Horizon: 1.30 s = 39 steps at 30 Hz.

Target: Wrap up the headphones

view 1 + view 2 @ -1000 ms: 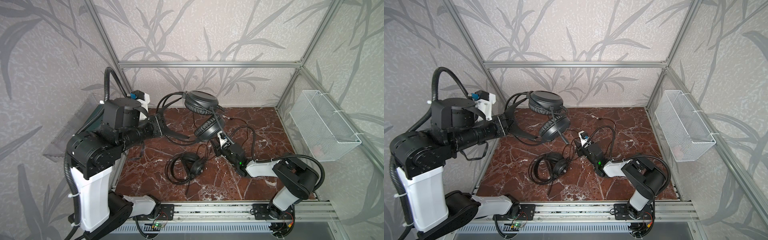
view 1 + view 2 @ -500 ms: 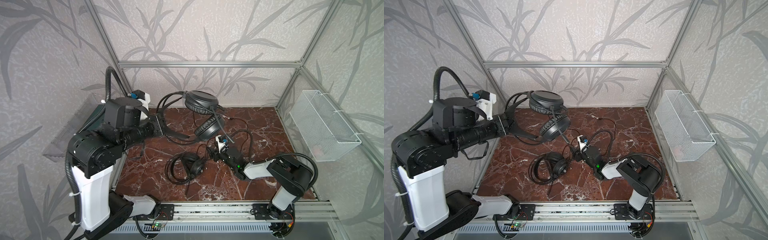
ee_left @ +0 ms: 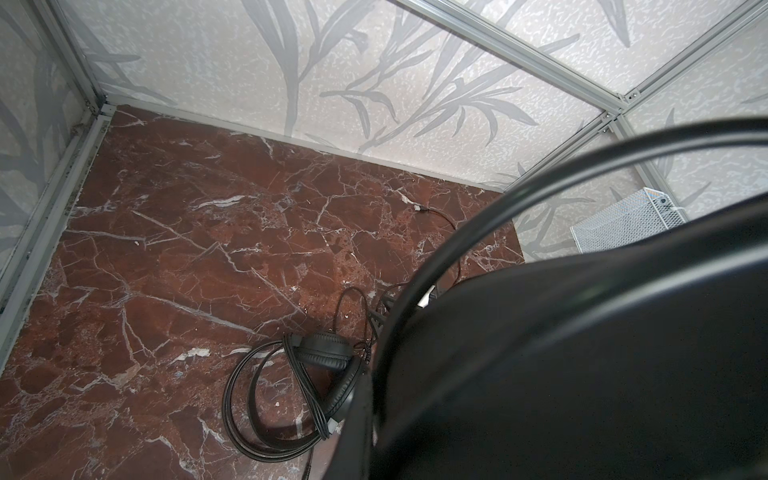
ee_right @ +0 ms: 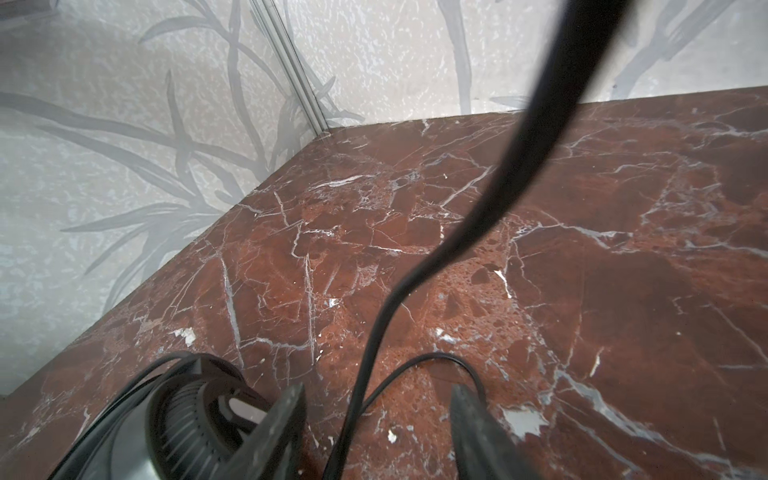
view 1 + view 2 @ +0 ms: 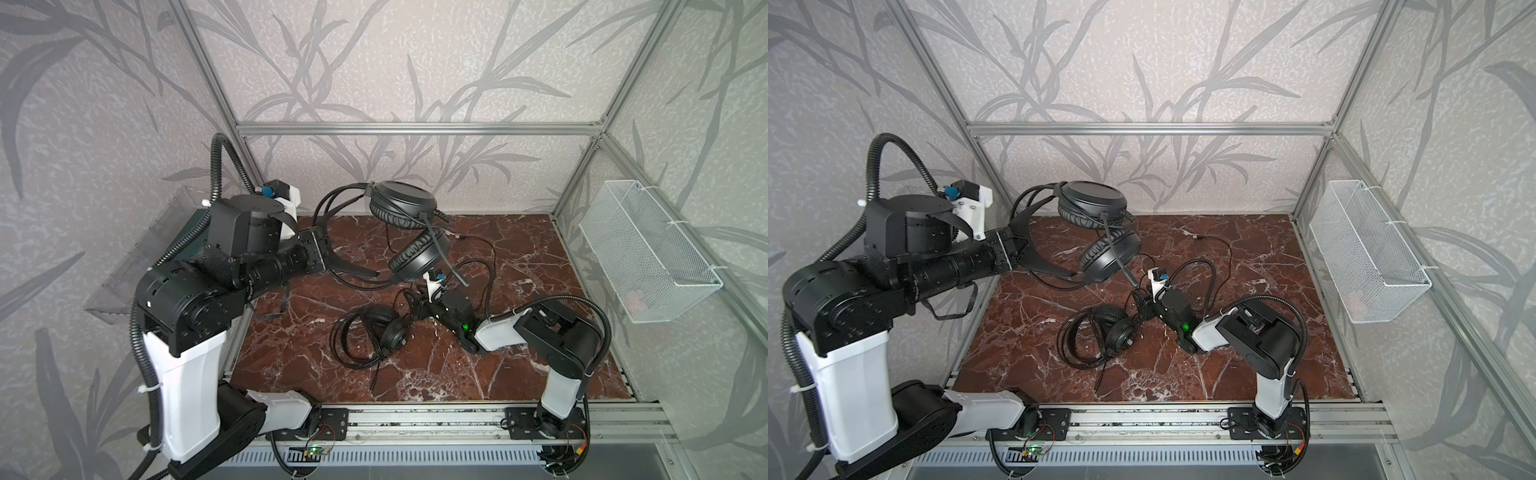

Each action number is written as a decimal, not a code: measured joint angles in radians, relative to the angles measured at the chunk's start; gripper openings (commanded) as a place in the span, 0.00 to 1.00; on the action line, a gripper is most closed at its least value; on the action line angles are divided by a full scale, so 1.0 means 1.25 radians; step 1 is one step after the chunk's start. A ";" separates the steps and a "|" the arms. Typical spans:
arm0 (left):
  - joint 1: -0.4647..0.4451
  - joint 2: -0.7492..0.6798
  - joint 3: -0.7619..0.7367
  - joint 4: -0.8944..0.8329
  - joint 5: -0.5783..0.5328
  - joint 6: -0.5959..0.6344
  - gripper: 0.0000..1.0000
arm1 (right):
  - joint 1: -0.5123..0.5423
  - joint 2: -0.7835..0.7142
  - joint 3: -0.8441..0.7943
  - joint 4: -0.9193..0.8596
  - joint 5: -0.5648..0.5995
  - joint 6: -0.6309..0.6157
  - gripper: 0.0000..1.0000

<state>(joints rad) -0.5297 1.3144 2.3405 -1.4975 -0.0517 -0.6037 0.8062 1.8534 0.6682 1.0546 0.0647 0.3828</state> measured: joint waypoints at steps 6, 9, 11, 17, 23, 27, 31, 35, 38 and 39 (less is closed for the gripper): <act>0.000 -0.001 0.000 0.000 -0.004 0.000 0.00 | 0.000 0.020 0.005 0.003 -0.006 0.010 0.37; 0.000 -0.001 0.000 0.000 -0.006 0.000 0.00 | 0.000 0.021 0.005 0.004 -0.011 0.011 0.29; 0.000 -0.001 0.000 0.000 -0.006 0.000 0.00 | 0.000 0.021 0.005 0.008 -0.013 0.013 0.21; 0.000 -0.001 0.000 -0.002 -0.029 0.001 0.00 | 0.007 -0.017 -0.021 0.007 -0.013 0.007 0.03; 0.000 0.005 0.002 -0.017 -0.094 0.001 0.00 | 0.048 -0.215 -0.095 -0.059 -0.016 -0.036 0.00; 0.001 0.027 0.013 -0.023 -0.145 0.002 0.00 | 0.106 -0.369 -0.119 -0.184 -0.033 -0.089 0.00; 0.031 0.051 0.012 -0.022 -0.178 0.010 0.00 | 0.209 -0.511 -0.095 -0.412 -0.043 -0.168 0.00; 0.107 0.064 -0.041 0.004 -0.172 0.021 0.00 | 0.327 -0.652 -0.040 -0.652 -0.040 -0.241 0.00; 0.172 0.075 -0.119 0.029 -0.155 0.028 0.00 | 0.392 -0.749 -0.006 -0.781 -0.031 -0.282 0.00; 0.186 0.084 -0.139 0.034 -0.153 0.030 0.00 | 0.410 -0.772 0.006 -0.818 -0.029 -0.291 0.00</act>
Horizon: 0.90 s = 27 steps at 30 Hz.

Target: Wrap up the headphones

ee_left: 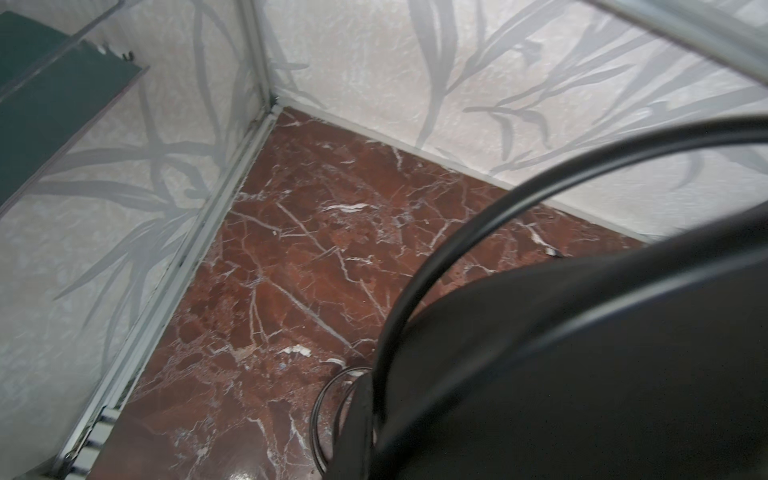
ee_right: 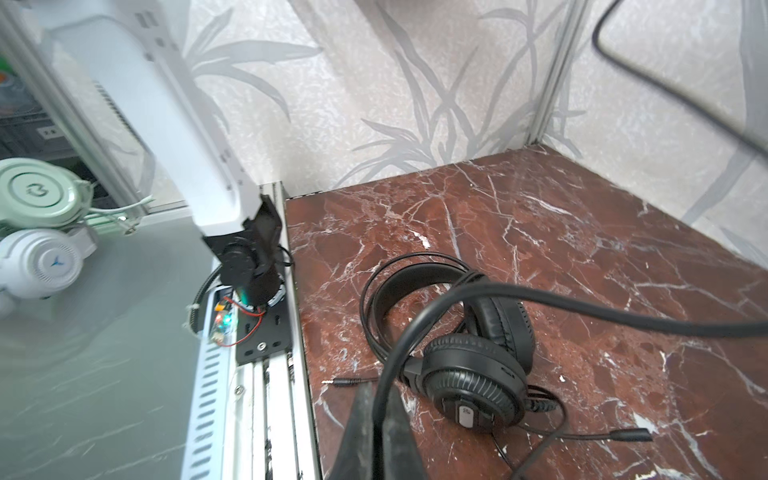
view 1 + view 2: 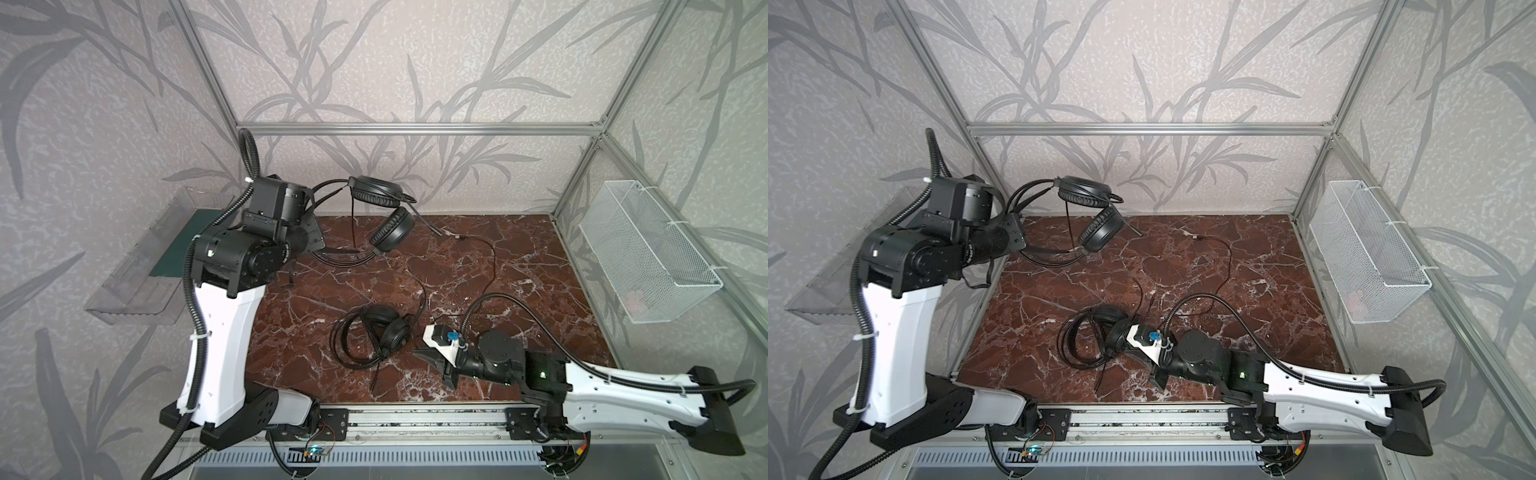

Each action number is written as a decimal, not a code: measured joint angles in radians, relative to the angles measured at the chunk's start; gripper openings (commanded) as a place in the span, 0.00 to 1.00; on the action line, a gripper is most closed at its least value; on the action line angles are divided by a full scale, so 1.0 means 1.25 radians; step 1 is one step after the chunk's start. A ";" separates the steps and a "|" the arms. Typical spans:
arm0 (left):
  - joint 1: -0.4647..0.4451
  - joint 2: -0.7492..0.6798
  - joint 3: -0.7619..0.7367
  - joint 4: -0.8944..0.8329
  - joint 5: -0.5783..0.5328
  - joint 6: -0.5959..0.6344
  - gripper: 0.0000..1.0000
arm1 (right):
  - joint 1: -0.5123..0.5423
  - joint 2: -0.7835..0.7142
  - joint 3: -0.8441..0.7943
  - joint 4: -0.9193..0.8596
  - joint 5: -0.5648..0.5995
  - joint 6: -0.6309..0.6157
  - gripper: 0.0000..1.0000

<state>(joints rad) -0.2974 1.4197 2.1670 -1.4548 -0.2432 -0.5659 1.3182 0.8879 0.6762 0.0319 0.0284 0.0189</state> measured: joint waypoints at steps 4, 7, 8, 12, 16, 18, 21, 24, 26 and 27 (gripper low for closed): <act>0.019 0.062 -0.069 0.023 -0.013 0.023 0.00 | 0.074 -0.031 0.106 -0.179 0.013 -0.046 0.00; 0.019 0.089 -0.142 0.053 -0.018 0.039 0.00 | 0.135 -0.011 0.215 -0.308 0.050 -0.089 0.00; 0.019 0.091 -0.176 0.065 -0.021 0.045 0.00 | 0.153 -0.004 0.251 -0.345 0.066 -0.106 0.00; 0.019 0.085 -0.290 0.100 -0.023 0.060 0.00 | 0.187 0.008 0.365 -0.453 0.104 -0.169 0.00; 0.019 0.068 -0.404 0.140 -0.023 0.062 0.00 | 0.190 0.022 0.478 -0.532 0.126 -0.238 0.00; 0.019 0.063 -0.453 0.156 -0.021 0.063 0.00 | 0.190 0.037 0.534 -0.563 0.128 -0.267 0.00; 0.015 0.062 -0.514 0.173 -0.017 0.068 0.00 | 0.190 0.069 0.619 -0.606 0.136 -0.315 0.00; 0.006 0.060 -0.566 0.188 -0.012 0.074 0.00 | 0.190 0.107 0.695 -0.646 0.145 -0.364 0.00; -0.005 0.060 -0.595 0.195 -0.004 0.077 0.00 | 0.190 0.135 0.750 -0.672 0.144 -0.392 0.00; -0.008 0.060 -0.606 0.196 0.002 0.077 0.00 | 0.190 0.149 0.775 -0.685 0.143 -0.403 0.00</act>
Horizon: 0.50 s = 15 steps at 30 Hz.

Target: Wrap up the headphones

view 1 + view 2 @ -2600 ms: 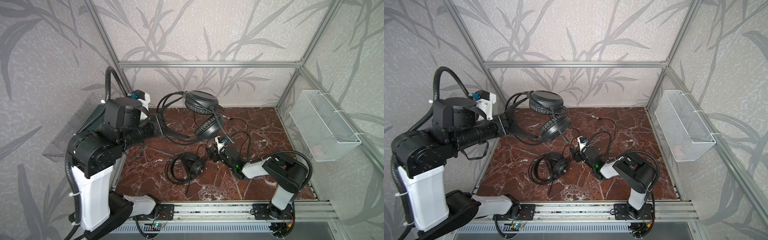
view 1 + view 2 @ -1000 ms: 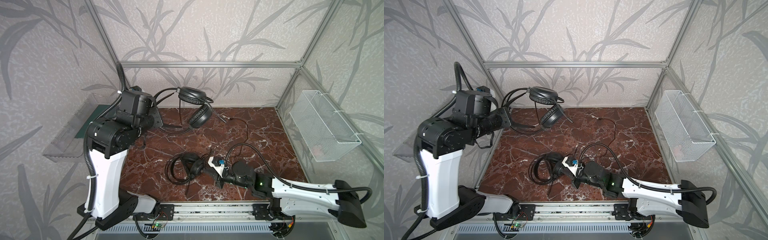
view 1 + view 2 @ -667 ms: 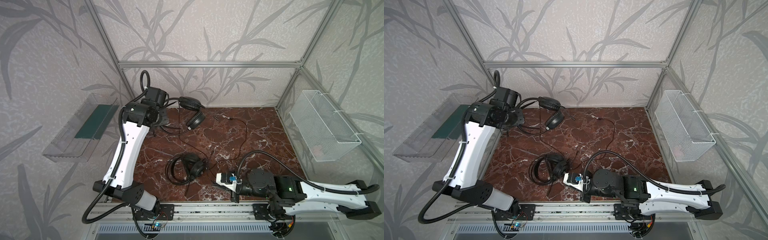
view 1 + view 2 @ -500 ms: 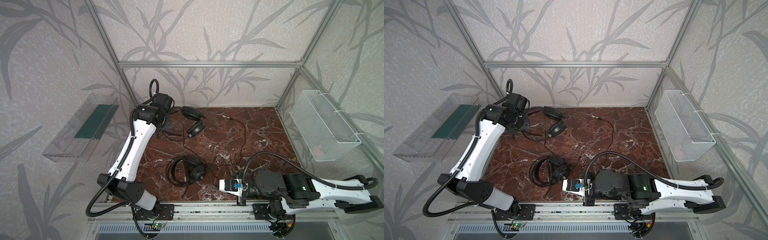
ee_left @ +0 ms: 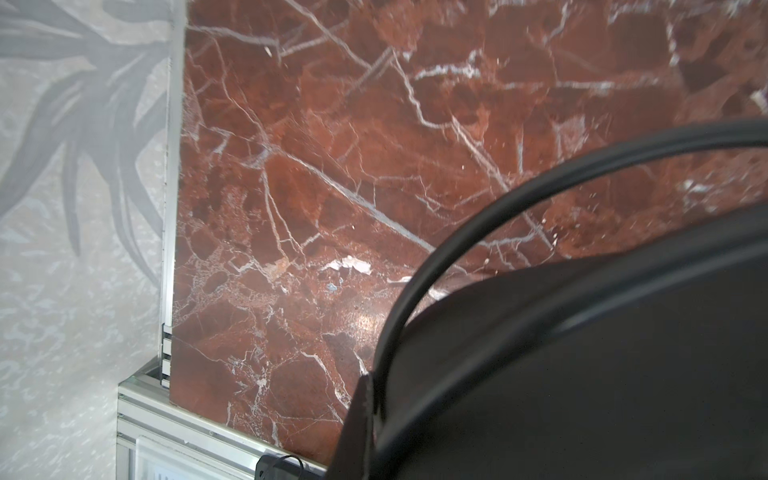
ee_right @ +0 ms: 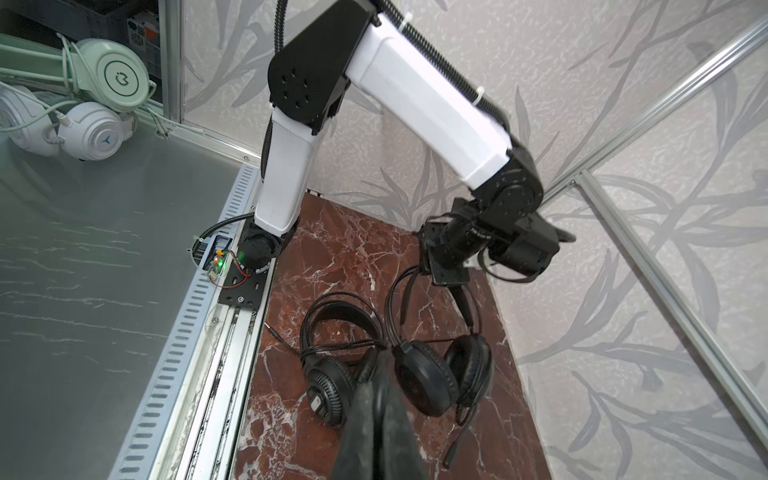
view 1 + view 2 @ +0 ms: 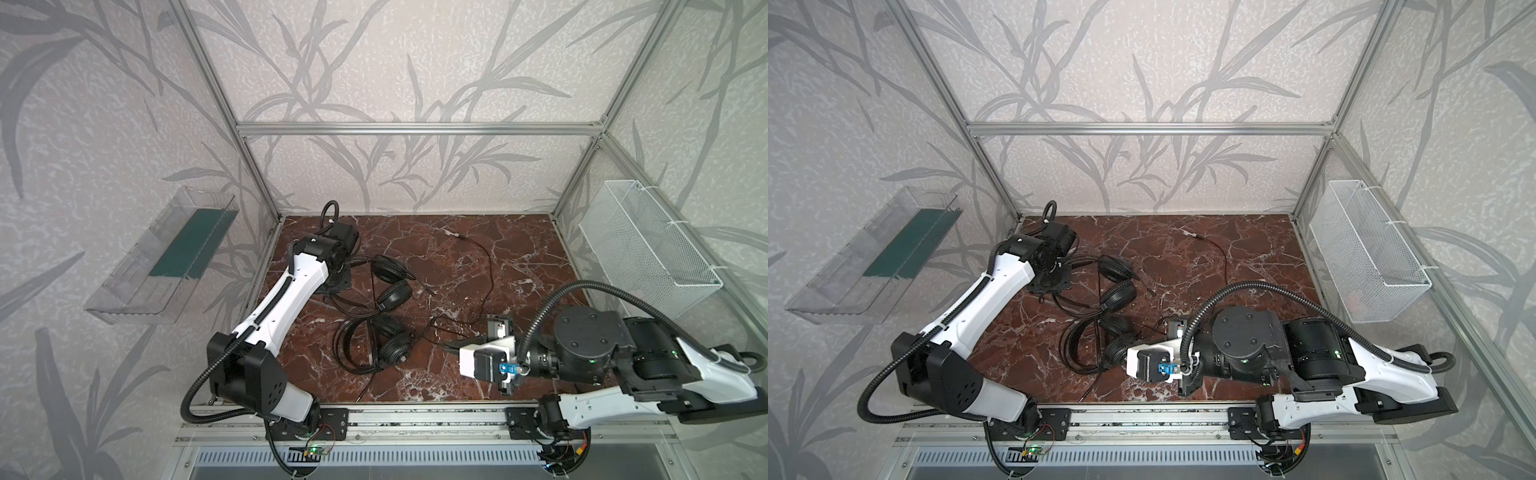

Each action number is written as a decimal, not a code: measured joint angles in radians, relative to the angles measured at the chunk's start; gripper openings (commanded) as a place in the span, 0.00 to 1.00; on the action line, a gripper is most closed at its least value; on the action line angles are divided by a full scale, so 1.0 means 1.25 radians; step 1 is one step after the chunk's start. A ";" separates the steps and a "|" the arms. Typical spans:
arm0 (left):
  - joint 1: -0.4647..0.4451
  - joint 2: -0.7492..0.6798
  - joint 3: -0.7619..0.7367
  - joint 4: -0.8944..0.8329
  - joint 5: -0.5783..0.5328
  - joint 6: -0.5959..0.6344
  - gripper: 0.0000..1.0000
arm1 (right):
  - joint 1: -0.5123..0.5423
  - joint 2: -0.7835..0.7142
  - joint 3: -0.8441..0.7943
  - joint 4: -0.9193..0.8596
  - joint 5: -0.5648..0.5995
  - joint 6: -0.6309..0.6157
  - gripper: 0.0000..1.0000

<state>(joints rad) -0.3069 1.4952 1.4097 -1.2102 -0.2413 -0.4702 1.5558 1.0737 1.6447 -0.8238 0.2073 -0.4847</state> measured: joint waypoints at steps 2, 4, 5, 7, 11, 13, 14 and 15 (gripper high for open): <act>-0.005 0.000 -0.014 0.000 0.009 0.001 0.00 | 0.000 0.031 0.055 -0.027 -0.001 -0.023 0.00; -0.011 0.000 -0.020 0.002 0.016 0.002 0.00 | 0.000 0.060 0.097 -0.046 0.003 -0.050 0.00; -0.016 0.000 -0.020 0.005 0.017 0.003 0.00 | 0.000 0.069 0.106 -0.049 0.010 -0.064 0.00; -0.030 0.000 -0.024 0.016 0.016 0.005 0.00 | 0.001 0.078 0.101 -0.048 0.035 -0.099 0.00; -0.070 -0.010 -0.037 0.030 -0.002 0.016 0.00 | -0.016 0.074 0.076 -0.037 0.081 -0.172 0.00; -0.091 -0.029 -0.044 0.030 -0.014 0.021 0.00 | -0.046 0.072 0.076 -0.032 0.079 -0.181 0.00; -0.101 -0.044 -0.049 0.030 -0.021 0.024 0.00 | -0.071 0.068 0.077 -0.032 0.070 -0.181 0.00; -0.109 -0.059 -0.053 0.029 -0.028 0.027 0.00 | -0.092 0.066 0.079 -0.033 0.063 -0.179 0.00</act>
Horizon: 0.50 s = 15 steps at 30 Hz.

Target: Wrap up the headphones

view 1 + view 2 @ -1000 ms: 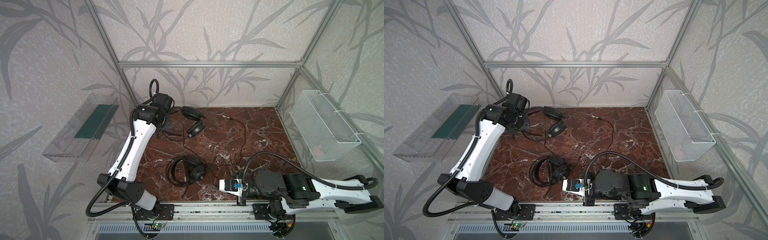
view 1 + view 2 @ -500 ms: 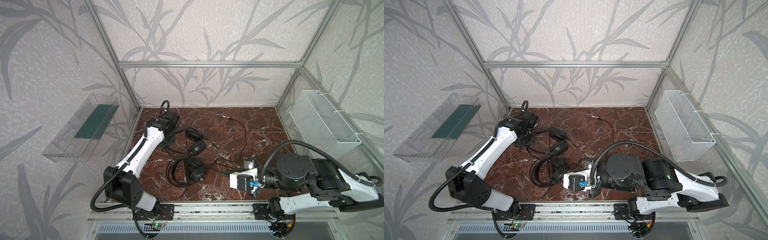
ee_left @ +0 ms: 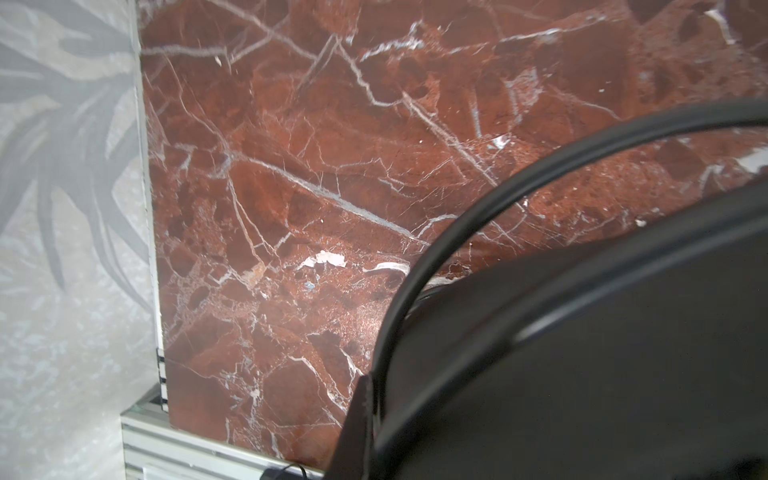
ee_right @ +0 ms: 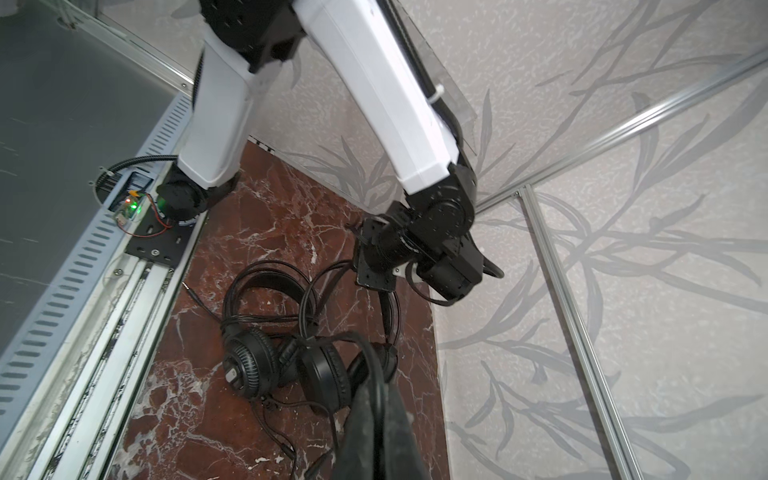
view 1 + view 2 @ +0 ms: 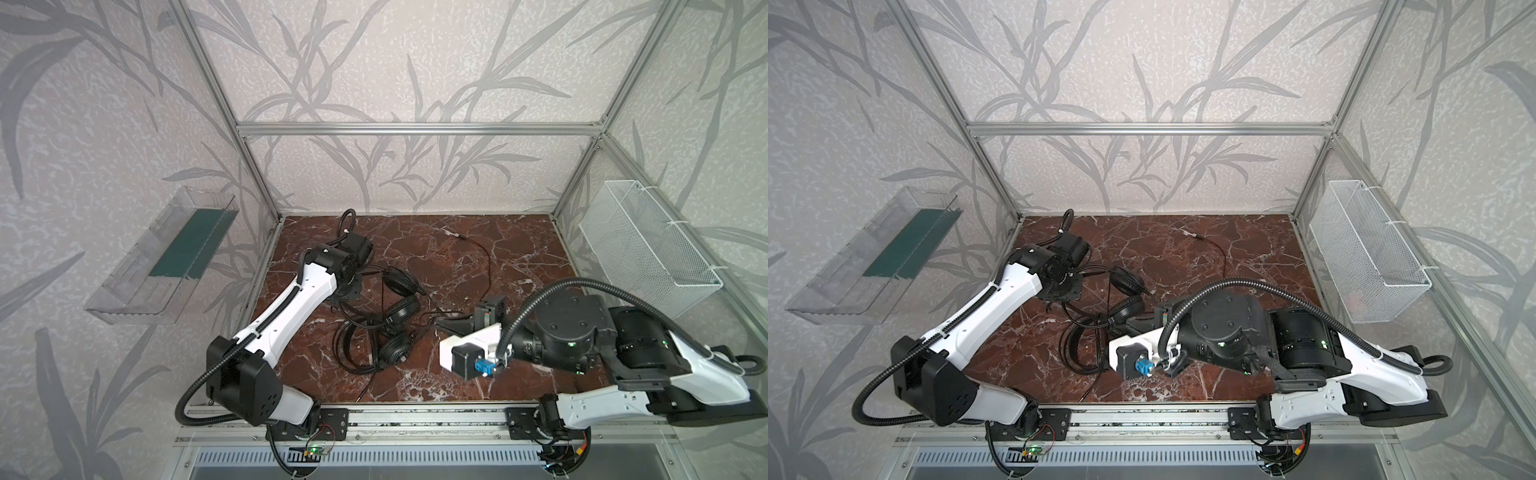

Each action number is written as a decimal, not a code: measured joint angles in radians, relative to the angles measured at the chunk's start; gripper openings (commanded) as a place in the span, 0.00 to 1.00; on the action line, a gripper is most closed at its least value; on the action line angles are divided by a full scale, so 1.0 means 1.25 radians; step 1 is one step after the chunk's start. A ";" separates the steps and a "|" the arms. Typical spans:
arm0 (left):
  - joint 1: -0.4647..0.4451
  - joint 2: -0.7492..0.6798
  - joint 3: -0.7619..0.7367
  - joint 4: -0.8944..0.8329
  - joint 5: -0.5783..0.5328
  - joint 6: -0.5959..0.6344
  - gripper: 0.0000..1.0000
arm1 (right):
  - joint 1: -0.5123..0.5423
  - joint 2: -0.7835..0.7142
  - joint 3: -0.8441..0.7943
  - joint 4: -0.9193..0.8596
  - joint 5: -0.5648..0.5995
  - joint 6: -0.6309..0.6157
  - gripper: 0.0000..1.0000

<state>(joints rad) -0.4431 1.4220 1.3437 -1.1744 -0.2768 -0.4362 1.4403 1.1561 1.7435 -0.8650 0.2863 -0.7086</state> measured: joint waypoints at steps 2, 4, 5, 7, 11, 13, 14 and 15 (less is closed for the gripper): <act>-0.017 -0.034 -0.009 -0.003 -0.016 0.007 0.00 | -0.041 -0.002 0.015 -0.001 -0.018 0.005 0.00; -0.034 -0.067 -0.014 -0.007 -0.023 0.015 0.00 | -0.056 -0.002 0.040 -0.007 -0.034 0.010 0.00; -0.044 -0.079 -0.014 -0.009 -0.024 0.019 0.00 | -0.056 0.002 0.058 -0.014 -0.042 0.013 0.00; -0.066 -0.102 -0.014 -0.014 -0.025 0.025 0.00 | -0.061 0.016 0.097 -0.027 -0.053 0.016 0.00; -0.121 -0.130 -0.014 -0.027 -0.025 0.041 0.00 | -0.111 0.054 0.156 -0.037 -0.075 0.019 0.00; -0.149 -0.140 -0.014 -0.036 -0.026 0.050 0.00 | -0.147 0.065 0.166 -0.041 -0.094 0.024 0.00; -0.164 -0.146 -0.014 -0.041 -0.026 0.056 0.00 | -0.164 0.070 0.174 -0.043 -0.107 0.029 0.00; -0.174 -0.151 -0.014 -0.044 -0.026 0.061 0.00 | -0.175 0.075 0.181 -0.044 -0.114 0.033 0.00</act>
<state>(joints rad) -0.6601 1.2327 1.3258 -1.2293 -0.3088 -0.3603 1.2213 1.2495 1.9697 -0.9203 0.1432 -0.6674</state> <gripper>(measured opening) 0.077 0.056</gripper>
